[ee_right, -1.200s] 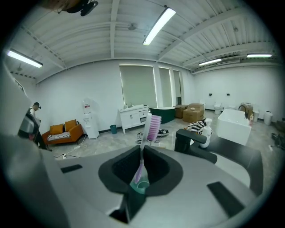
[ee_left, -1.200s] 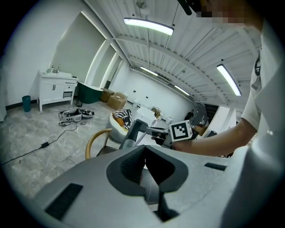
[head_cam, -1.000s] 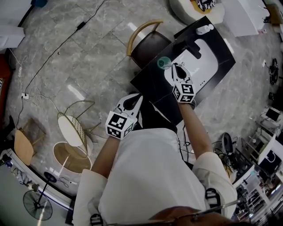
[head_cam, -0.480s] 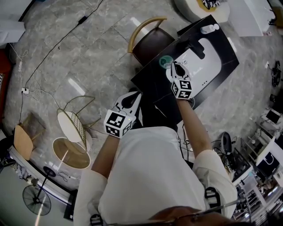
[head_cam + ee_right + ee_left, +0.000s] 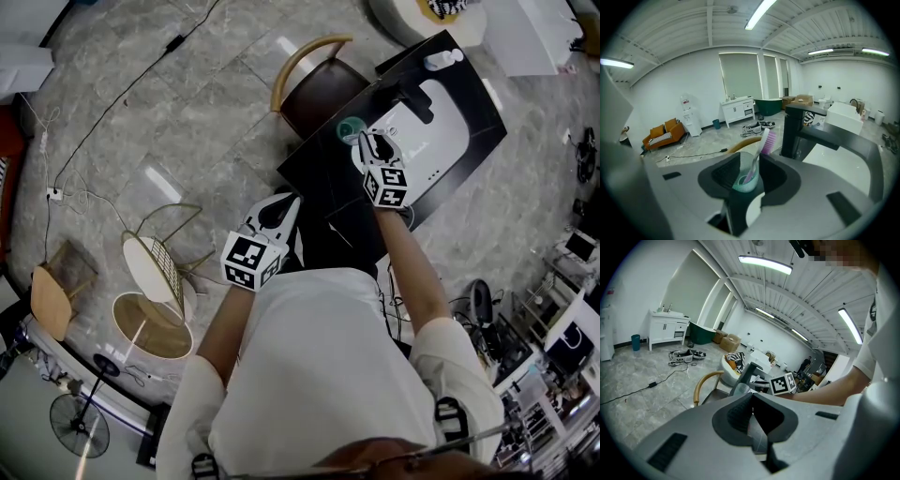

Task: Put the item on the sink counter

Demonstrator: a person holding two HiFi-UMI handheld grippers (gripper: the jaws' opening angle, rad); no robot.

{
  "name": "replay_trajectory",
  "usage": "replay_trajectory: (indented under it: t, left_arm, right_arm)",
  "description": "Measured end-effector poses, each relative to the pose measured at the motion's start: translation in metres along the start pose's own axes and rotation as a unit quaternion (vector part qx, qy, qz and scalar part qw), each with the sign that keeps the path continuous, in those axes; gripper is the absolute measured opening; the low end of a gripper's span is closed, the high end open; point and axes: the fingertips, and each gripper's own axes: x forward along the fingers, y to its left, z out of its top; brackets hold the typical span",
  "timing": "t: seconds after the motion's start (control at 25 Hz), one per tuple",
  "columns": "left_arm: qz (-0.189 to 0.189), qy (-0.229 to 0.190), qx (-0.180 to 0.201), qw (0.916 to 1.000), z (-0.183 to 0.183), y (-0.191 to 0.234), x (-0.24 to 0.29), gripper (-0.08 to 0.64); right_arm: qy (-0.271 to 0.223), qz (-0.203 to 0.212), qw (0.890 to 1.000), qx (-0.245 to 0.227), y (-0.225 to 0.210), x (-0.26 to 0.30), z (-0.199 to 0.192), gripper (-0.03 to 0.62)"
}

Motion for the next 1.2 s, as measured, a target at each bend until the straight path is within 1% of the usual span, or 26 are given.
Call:
replay_trajectory:
  t: [0.08,0.16,0.32,0.6,0.92,1.2]
  left_arm:
    - [-0.001,-0.001,0.001,1.0,-0.001,-0.001,0.0,0.003]
    - [-0.002,-0.001,0.002,1.0,-0.002,-0.004,0.0,0.003]
    - [-0.005,0.0,0.005,1.0,-0.002,-0.008,-0.001,0.003]
    - [-0.012,-0.003,0.013,0.9998,-0.004,-0.014,-0.005,0.003]
    - [-0.03,-0.02,0.035,0.9988,0.007,-0.028,-0.01,0.003]
    - [-0.046,-0.034,0.059,0.9966,0.016,-0.039,-0.024,0.003]
  right_arm:
    - [0.008,0.0,1.0,0.007,0.0,0.001,-0.003,0.156]
    - [0.016,0.001,1.0,0.013,-0.001,0.001,-0.008,0.167]
    - [0.023,-0.001,1.0,0.02,-0.004,-0.001,-0.014,0.17]
    - [0.013,-0.003,1.0,0.022,-0.003,-0.013,-0.01,0.17]
    - [-0.006,0.001,1.0,0.005,0.009,-0.044,0.008,0.166]
    - [-0.029,-0.007,1.0,-0.002,0.025,-0.09,0.033,0.135]
